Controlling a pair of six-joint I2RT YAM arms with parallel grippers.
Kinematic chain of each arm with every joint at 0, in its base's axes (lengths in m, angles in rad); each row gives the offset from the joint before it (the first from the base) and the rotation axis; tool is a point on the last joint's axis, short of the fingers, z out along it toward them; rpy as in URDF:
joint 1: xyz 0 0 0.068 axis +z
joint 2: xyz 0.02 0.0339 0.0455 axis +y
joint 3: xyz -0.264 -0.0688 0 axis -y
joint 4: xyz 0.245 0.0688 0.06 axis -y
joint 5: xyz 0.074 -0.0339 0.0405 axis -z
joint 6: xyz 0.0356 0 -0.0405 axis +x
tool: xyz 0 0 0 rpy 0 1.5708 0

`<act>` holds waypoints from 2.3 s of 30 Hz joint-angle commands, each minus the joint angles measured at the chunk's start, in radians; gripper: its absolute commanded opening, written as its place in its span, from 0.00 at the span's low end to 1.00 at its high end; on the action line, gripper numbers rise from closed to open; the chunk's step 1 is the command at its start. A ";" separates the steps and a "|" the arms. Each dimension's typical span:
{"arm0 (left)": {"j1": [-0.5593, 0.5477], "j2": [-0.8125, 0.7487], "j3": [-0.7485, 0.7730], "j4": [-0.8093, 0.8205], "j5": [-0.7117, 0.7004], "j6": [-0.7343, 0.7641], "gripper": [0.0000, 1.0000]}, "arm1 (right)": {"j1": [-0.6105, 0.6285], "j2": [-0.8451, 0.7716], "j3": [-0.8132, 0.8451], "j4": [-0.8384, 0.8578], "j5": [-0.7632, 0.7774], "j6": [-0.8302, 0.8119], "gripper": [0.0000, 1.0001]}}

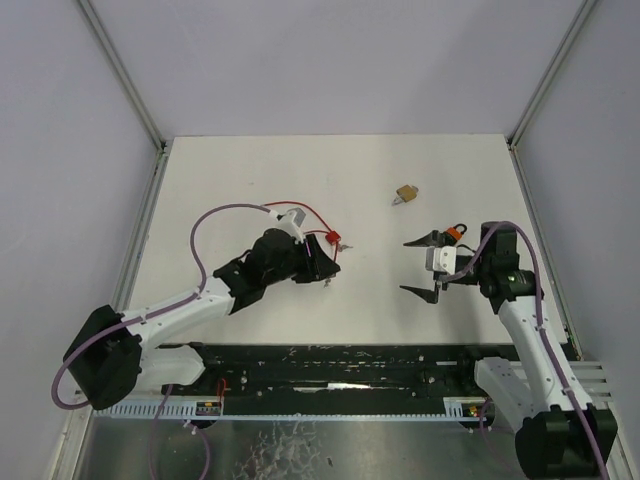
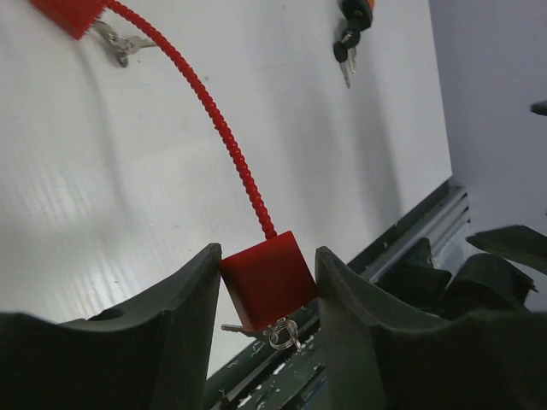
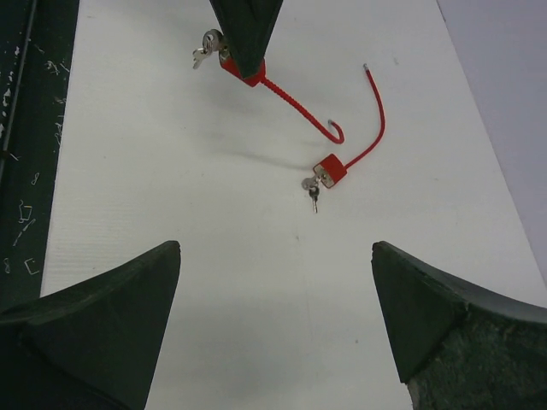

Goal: Lock with the key
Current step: Pick up the lock from the center of the board, then lock the lock.

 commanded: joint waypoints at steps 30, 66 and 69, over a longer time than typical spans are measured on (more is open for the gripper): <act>-0.101 0.111 0.082 0.296 0.313 -0.144 0.00 | 0.320 0.262 -0.101 0.543 0.183 0.078 0.67; -0.101 -0.255 -0.112 0.402 -0.099 -0.105 0.95 | 0.184 0.129 0.058 0.448 0.164 0.669 0.00; -0.106 -0.315 -0.199 0.544 -0.089 -0.132 0.94 | 0.149 0.112 0.076 0.473 0.189 0.780 0.00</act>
